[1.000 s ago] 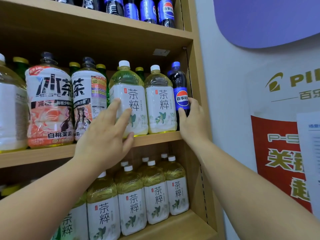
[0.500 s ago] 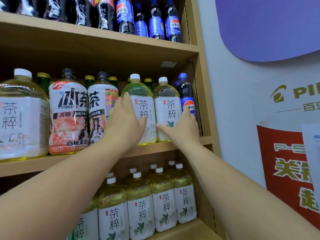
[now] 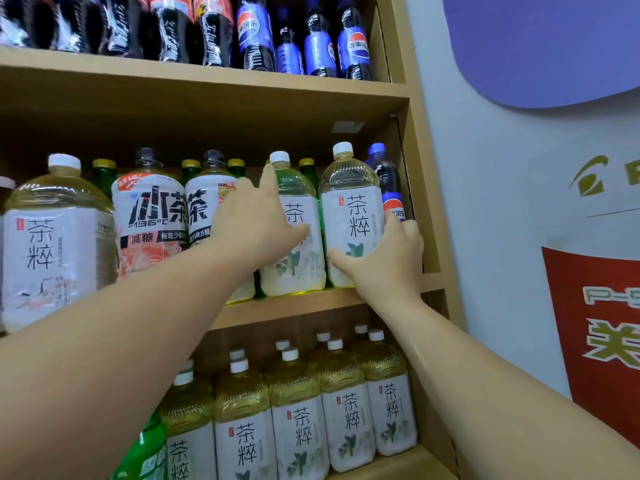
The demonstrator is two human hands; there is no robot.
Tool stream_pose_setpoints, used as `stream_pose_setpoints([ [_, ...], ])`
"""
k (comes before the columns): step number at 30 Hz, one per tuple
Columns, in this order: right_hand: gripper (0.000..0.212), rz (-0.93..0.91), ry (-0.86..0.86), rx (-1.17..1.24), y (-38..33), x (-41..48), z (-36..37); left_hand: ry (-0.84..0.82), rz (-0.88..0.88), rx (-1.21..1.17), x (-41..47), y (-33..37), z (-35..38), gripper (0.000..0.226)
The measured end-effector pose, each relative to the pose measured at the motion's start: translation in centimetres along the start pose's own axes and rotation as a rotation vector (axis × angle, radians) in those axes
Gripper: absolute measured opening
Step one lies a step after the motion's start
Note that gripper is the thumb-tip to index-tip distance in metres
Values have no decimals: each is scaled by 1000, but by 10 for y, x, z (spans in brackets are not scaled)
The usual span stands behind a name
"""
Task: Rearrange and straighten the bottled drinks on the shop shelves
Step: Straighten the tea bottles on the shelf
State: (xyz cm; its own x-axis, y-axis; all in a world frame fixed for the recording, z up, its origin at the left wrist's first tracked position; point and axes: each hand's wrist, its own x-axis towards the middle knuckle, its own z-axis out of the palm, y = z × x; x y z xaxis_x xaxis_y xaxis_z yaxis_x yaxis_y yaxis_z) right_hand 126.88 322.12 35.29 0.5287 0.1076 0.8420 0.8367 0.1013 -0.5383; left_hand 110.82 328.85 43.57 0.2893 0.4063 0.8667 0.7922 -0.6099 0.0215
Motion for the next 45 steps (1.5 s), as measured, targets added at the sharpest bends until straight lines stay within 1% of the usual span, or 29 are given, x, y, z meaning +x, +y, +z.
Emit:
stream_pose_setpoints([
  [2, 82, -6, -4, 19, 0, -1, -3, 27, 34, 39, 5, -1, -3, 101],
  [5, 83, -9, -30, 51, 2, -1, -7, 49, 29, 89, 14, 0, -11, 102],
  [9, 89, 8, -45, 96, 3, -1, -9, 106, 52, 392, 23, 1, -23, 103],
  [10, 91, 10, -47, 99, 3, -2, -10, 106, 61, 433, 24, 2, -24, 104],
  [13, 96, 17, -54, 91, 3, -1, -11, 109, 86, 432, 25, 3, -21, 104],
  [17, 100, 43, -83, 135, 2, -2, -14, 140, 103, 355, 25, 0, -18, 102],
  [20, 101, 45, -98, 242, 3, -7, -14, 123, 135, 247, 24, -2, -20, 103],
  [23, 102, 49, -85, 313, 3, -13, -17, 128, 200, 128, 17, 1, -25, 93],
  [25, 105, 24, -73, 319, 2, -16, -23, 152, 224, 52, 10, 3, -28, 89],
  [28, 107, -26, -89, 293, 3, -19, -33, 120, 221, -152, 0, 5, -30, 89],
  [31, 107, -25, -78, 314, 4, -22, -39, 94, 210, -363, -11, 9, -31, 93],
  [34, 103, -25, -42, 296, 4, -30, -51, 125, 254, -430, -23, 12, -33, 97],
  [37, 99, -11, -55, 315, 4, -40, -68, 170, 287, -497, -39, 15, -42, 96],
  [39, 95, -10, -63, 324, 5, -47, -80, 185, 278, -571, -50, 15, -50, 94],
  [41, 97, 0, -69, 340, 5, -57, -92, 177, 273, -639, -65, 15, -60, 93],
  [45, 103, 40, -121, 353, 12, -84, -120, 188, 285, -669, -115, 10, -78, 90],
])
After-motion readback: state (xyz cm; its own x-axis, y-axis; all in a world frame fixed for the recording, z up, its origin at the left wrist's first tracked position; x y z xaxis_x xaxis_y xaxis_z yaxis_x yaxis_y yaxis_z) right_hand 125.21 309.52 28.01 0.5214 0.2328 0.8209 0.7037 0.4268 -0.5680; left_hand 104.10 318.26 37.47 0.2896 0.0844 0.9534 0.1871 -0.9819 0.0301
